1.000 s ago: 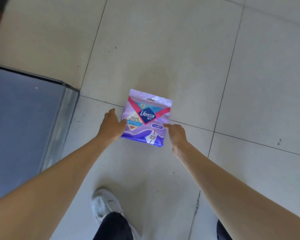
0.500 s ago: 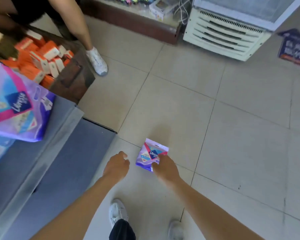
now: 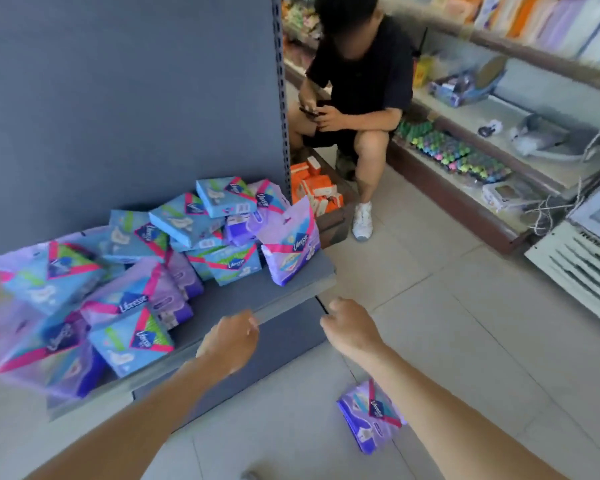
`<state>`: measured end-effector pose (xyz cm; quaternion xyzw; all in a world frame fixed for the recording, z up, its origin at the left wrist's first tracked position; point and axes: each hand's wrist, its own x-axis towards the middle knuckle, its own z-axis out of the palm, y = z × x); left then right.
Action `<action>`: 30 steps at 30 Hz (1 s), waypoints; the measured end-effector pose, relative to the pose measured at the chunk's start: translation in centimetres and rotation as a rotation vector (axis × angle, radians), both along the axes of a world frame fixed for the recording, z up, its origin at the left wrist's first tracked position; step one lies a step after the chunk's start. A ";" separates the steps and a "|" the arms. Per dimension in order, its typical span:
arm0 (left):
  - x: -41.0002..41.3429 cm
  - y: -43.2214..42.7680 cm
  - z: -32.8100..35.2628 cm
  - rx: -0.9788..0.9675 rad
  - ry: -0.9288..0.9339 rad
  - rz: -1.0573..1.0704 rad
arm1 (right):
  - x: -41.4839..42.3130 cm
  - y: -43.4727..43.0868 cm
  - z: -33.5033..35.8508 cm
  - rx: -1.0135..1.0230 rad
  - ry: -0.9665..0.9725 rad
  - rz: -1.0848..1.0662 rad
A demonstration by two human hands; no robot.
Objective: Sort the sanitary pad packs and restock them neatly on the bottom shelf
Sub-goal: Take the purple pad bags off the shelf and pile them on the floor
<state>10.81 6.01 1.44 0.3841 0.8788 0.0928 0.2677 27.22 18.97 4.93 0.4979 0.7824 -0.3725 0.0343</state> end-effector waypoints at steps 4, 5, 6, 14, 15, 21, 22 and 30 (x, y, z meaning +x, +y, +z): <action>-5.0 -3.0 1.1 0.040 0.063 0.147 | -6.2 -1.3 1.2 0.027 -0.022 0.162; -6.1 -3.9 1.2 0.048 0.071 0.164 | -7.6 -1.8 1.1 0.044 -0.018 0.210; -7.3 -4.8 1.0 0.062 0.076 0.188 | -8.9 -2.4 1.2 0.055 -0.022 0.247; -15.2 -14.6 0.1 0.007 0.059 0.470 | -17.8 -7.4 -1.3 0.073 -0.045 0.459; -16.2 -15.8 0.4 -0.005 0.091 0.497 | -19.1 -8.2 -1.6 0.061 -0.041 0.484; -21.1 -22.9 0.8 0.069 0.225 0.665 | -26.8 -12.5 -4.0 0.021 0.046 0.581; -21.2 -23.8 0.5 0.093 0.271 0.736 | -27.9 -12.8 -4.6 0.030 0.043 0.581; -21.8 -25.4 -5.6 0.257 -0.121 1.222 | -31.9 -11.3 -10.9 0.112 0.043 0.292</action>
